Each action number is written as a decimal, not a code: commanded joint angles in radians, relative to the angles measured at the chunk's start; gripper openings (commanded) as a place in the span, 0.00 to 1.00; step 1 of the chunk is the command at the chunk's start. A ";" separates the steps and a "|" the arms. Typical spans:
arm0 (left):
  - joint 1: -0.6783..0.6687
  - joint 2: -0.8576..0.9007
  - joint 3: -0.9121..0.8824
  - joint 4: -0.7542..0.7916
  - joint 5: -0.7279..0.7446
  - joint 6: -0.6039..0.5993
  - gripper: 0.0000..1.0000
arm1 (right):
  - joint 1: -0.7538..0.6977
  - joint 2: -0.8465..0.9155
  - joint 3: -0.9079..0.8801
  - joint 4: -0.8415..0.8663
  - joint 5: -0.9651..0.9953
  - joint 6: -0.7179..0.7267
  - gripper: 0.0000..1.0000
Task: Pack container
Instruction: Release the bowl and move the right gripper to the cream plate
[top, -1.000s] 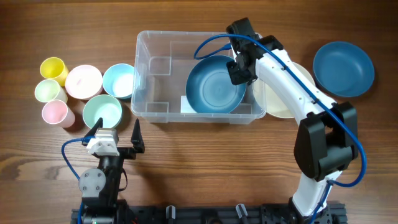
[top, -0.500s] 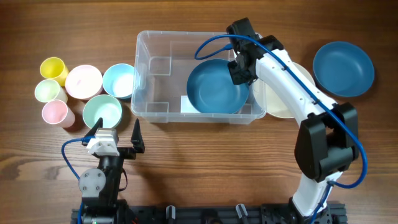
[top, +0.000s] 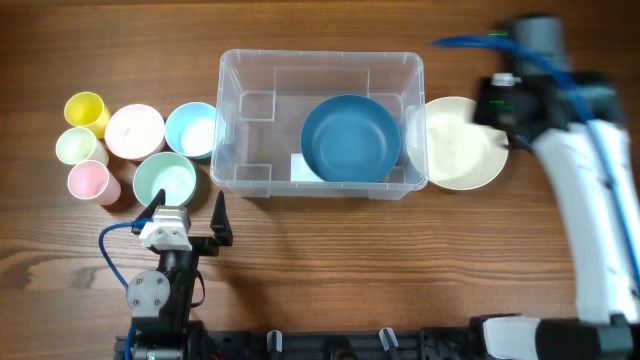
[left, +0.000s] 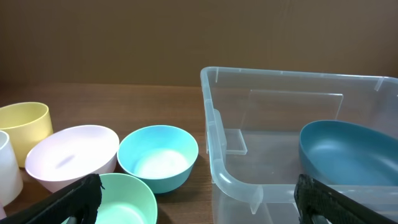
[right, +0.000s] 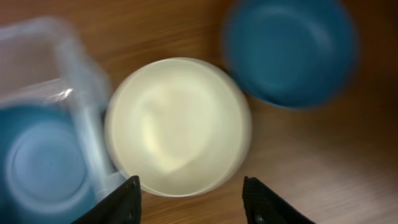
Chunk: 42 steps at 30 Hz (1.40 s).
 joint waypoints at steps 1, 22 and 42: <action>-0.002 -0.007 -0.009 0.003 0.012 0.016 1.00 | -0.177 -0.016 0.013 -0.047 -0.140 0.019 0.56; -0.002 -0.007 -0.009 0.003 0.012 0.016 1.00 | -0.348 0.007 -0.620 0.474 -0.341 0.079 0.65; -0.002 -0.007 -0.009 0.003 0.012 0.016 1.00 | -0.348 0.069 -0.779 0.742 -0.350 0.166 0.59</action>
